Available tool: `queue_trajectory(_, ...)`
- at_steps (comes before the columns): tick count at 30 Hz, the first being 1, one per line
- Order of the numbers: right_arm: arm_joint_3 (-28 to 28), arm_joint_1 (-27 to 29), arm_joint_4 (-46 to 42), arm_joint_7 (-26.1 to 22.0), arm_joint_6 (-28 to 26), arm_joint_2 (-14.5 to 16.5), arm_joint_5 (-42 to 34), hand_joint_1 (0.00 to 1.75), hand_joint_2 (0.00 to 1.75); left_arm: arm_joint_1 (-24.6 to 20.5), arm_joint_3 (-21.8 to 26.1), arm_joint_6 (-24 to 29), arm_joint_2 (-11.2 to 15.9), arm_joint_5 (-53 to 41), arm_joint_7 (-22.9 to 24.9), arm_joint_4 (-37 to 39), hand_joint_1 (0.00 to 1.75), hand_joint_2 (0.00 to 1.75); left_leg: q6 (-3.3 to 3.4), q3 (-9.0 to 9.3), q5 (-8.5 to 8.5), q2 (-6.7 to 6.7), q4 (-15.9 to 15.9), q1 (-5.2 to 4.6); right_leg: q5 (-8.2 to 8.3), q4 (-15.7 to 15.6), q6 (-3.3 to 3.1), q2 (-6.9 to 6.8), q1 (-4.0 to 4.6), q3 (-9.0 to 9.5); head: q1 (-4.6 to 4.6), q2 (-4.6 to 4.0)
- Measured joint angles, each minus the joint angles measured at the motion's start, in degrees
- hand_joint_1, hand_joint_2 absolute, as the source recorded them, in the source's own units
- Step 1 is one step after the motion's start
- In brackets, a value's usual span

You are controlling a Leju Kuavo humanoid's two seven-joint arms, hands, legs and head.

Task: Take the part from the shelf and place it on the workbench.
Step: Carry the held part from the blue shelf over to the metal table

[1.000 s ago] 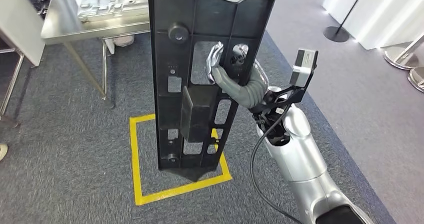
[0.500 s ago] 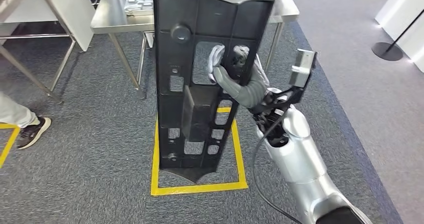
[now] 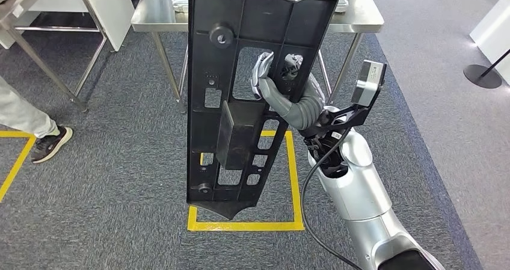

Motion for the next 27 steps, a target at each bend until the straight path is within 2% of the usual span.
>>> queue_trajectory(3, -0.10, 0.02, -0.16, -0.10, -0.01, 0.01, -0.01, 1.75, 1.75, -0.10, -0.05, 0.00, 0.00, 0.00, -0.03, 0.00, 0.00, 1.75, 0.32, 0.04, -0.08, -0.05, -0.01, -0.08, -1.82, 3.65, 0.02, 0.21, 0.01, -1.82, 0.05, 0.00)
queue_trajectory(5, -0.25, 0.41, -0.20, -0.15, -0.01, 0.01, -0.01, 1.75, 1.75, -0.11, -0.10, -0.01, 0.01, 0.00, -0.07, 0.00, 0.00, 1.75, 0.57, 0.16, -0.25, -0.19, 0.02, -0.27, -3.75, 10.03, 0.06, 0.38, 0.04, -5.46, 0.09, 0.00)
queue_trajectory(6, -0.33, 0.66, -0.20, -0.15, -0.01, 0.01, -0.01, 1.75, 1.75, -0.09, -0.12, -0.01, 0.01, 0.00, -0.10, 0.00, 0.00, 1.75, 0.67, 0.32, -0.40, -0.34, 0.06, -0.39, -3.81, 12.36, 0.01, 0.45, 0.04, -7.04, 0.10, 0.00)
queue_trajectory(7, -0.40, 0.90, -0.26, -0.15, -0.01, 0.01, -0.01, 1.75, 1.75, -0.07, -0.14, -0.02, 0.02, 0.00, -0.14, 0.00, 0.00, 1.75, 0.72, 0.54, -0.59, -0.53, 0.11, -0.51, -2.81, 12.69, -0.13, 0.50, 0.05, -7.70, 0.11, 0.00)
queue_trajectory(8, -0.45, 1.02, -0.41, -0.15, -0.01, 0.01, 0.00, 1.75, 1.75, -0.05, -0.16, -0.03, 0.02, 0.00, -0.17, 0.00, 0.00, 1.75, 0.66, 0.85, -0.81, -0.74, 0.16, -0.61, -0.51, 9.88, -0.40, 0.52, 0.08, -6.77, 0.11, 0.00)
queue_trajectory(9, -0.50, 1.01, -0.62, -0.16, -0.01, 0.01, 0.01, 1.75, 1.75, -0.05, -0.19, -0.04, -0.01, 0.00, -0.21, -0.01, 0.00, 1.75, 0.53, 1.12, -1.05, -0.91, 0.21, -0.67, 1.70, 5.74, -0.79, 0.57, 0.21, -5.06, 0.11, 0.00)
queue_trajectory(10, -0.56, 0.97, -0.87, -0.19, -0.01, 0.03, 0.02, 1.75, 1.75, -0.09, -0.24, -0.08, -0.03, 0.00, -0.26, -0.01, 0.00, 1.75, 0.32, 1.29, -1.31, -1.08, 0.32, -0.79, 3.21, 1.99, -1.14, 0.61, 0.37, -3.44, 0.10, 0.00)
queue_trajectory(11, -0.62, 0.96, -1.09, -0.24, -0.03, 0.05, 0.04, 1.75, 1.75, -0.11, -0.33, -0.13, -0.04, 0.00, -0.31, -0.01, 0.00, 1.75, 0.07, 1.35, -1.50, -1.18, 0.37, -0.85, 3.99, -0.57, -1.39, 0.63, 0.55, -2.34, 0.09, 0.00)
queue_trajectory(13, -0.76, 0.96, -1.43, -0.39, -0.09, 0.11, 0.10, 1.75, 1.75, -0.10, -0.57, -0.20, -0.03, 0.00, -0.39, 0.00, 0.00, 1.75, -0.61, 1.36, -1.73, -1.25, 0.29, -0.88, 3.84, -2.03, -1.68, 0.66, 0.87, -1.74, 0.07, 0.00)
queue_trajectory(16, -1.04, 1.04, -1.94, -0.83, -0.11, 0.21, 0.26, 1.75, 1.75, -0.10, -0.84, -0.20, 0.07, 0.00, -0.43, -0.01, 0.00, 1.75, -1.45, 1.57, -2.18, -1.06, 0.31, -0.72, 3.92, -2.69, -2.23, 0.63, 0.55, -1.21, 0.09, 0.00)
queue_trajectory(20, -1.09, 1.05, -2.09, -0.96, -0.11, 0.29, 0.35, 1.75, 1.75, -0.13, -0.90, -0.20, 0.10, 0.00, -0.46, -0.01, 0.00, 1.75, -1.63, 1.50, -2.53, -0.87, 0.79, -0.63, 3.96, -3.01, -2.39, 0.60, 0.37, -0.90, 0.09, 0.00)
queue_trajectory(22, -1.17, 1.01, -2.18, -1.11, -0.13, 0.47, 0.37, 1.75, 1.75, -0.15, -0.98, -0.20, 0.11, 0.00, -0.50, 0.00, 0.00, 1.75, -1.96, -0.26, -4.41, -0.62, 4.55, -0.62, 3.80, -3.06, -2.69, 0.54, 0.37, -0.64, 0.02, 0.00)
queue_trajectory(24, -1.27, 1.14, -2.24, -1.22, -0.14, 0.69, 0.43, 1.75, 1.75, -0.11, -1.04, -0.20, 0.16, 0.00, -0.51, 0.00, 0.00, 1.75, -2.47, -4.12, -6.75, -0.39, 11.53, -0.50, 3.41, -3.08, -3.02, 0.49, 0.40, -0.20, -0.04, 0.00)
queue_trajectory(25, -1.27, 1.28, -2.26, -1.25, -0.13, 0.72, 0.47, 1.75, 1.75, -0.06, -1.05, -0.20, 0.19, 0.00, -0.51, 0.00, 0.00, 1.75, -2.63, -5.14, -6.09, -0.34, 12.64, -0.39, 3.15, -3.07, -3.01, 0.50, 0.41, 0.13, -0.05, 0.00)
queue_trajectory(26, -1.28, 1.41, -2.28, -1.29, -0.12, 0.74, 0.51, 1.75, 1.75, -0.03, -1.06, -0.19, 0.24, 0.00, -0.51, 0.00, 0.00, 1.75, -2.74, -5.41, -4.59, -0.28, 12.11, -0.28, 2.81, -3.05, -2.93, 0.52, 0.41, 0.58, -0.06, 0.00)
queue_trajectory(27, -1.31, 1.51, -2.33, -1.39, -0.10, 0.76, 0.53, 1.75, 1.75, 0.01, -1.07, -0.19, 0.28, 0.00, -0.51, 0.00, 0.00, 1.75, -2.74, -4.60, -2.15, -0.16, 9.25, -0.16, 2.43, -3.03, -2.75, 0.55, 0.41, 1.06, -0.05, 0.00)
